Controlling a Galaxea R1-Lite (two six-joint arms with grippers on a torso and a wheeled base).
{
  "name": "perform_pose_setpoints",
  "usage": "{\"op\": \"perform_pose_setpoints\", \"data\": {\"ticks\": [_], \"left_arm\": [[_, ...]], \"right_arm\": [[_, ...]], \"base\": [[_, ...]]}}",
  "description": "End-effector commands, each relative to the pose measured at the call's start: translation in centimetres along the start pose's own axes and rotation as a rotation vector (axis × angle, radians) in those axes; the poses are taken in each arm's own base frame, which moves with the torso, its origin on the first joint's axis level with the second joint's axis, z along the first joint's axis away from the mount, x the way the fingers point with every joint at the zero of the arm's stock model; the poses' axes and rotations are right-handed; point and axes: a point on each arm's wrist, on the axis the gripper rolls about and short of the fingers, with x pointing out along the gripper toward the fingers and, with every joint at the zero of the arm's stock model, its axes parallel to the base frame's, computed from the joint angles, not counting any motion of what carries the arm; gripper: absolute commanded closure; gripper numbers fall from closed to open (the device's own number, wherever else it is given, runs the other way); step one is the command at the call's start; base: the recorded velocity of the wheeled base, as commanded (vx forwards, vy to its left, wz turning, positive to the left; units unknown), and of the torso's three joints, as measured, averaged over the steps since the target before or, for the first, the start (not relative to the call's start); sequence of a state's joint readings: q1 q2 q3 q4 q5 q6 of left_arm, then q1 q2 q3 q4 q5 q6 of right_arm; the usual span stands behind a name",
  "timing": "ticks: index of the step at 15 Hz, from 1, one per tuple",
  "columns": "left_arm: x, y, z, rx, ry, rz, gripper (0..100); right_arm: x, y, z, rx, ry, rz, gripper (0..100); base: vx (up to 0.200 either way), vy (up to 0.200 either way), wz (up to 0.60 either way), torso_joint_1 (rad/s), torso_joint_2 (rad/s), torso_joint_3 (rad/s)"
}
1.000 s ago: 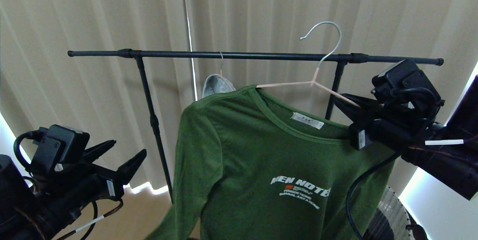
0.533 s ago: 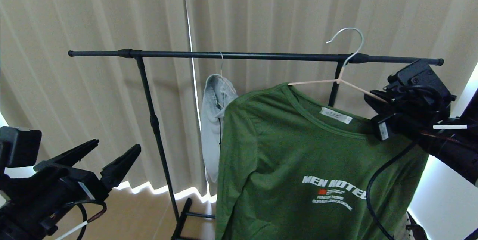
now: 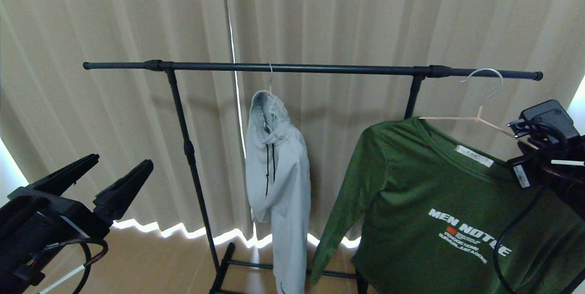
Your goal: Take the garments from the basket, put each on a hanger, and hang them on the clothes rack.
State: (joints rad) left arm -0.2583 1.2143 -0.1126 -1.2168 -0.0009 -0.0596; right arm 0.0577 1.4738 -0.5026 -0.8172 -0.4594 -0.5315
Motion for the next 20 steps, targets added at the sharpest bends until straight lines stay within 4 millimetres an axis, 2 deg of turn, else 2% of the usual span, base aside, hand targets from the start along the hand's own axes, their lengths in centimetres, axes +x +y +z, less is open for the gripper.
{"op": "perform_pose_setpoints", "data": {"ticks": [1, 4, 6, 13, 20], "left_arm": [[-0.1, 0.0, 0.2, -0.003, -0.009, -0.025, 0], [0.2, 0.1, 0.3, -0.001, -0.010, -0.033, 0], [0.3, 0.4, 0.4, 0.001, -0.015, -0.010, 0], [0.2, 1.0, 0.3, 0.012, -0.009, -0.001, 0], [0.5, 1.1, 0.2, 0.005, 0.002, 0.001, 0]], "right_arm": [[0.8, -1.5, 0.4, -0.023, 0.010, -0.071, 100], [1.8, -3.1, 1.3, -0.113, 0.020, -0.132, 100], [2.2, -3.1, 1.5, -0.115, 0.034, -0.144, 100], [0.4, -3.8, 0.1, -0.087, 0.062, -0.174, 100], [0.8, -3.4, -0.2, -0.095, 0.071, -0.149, 100]], "base": [[0.000, 0.000, 0.00, 0.000, 0.00, 0.000], [0.000, 0.000, 0.00, 0.000, 0.00, 0.000], [0.000, 0.000, 0.00, 0.000, 0.00, 0.000], [0.000, 0.000, 0.00, 0.000, 0.00, 0.000], [0.000, 0.000, 0.00, 0.000, 0.00, 0.000]]}}
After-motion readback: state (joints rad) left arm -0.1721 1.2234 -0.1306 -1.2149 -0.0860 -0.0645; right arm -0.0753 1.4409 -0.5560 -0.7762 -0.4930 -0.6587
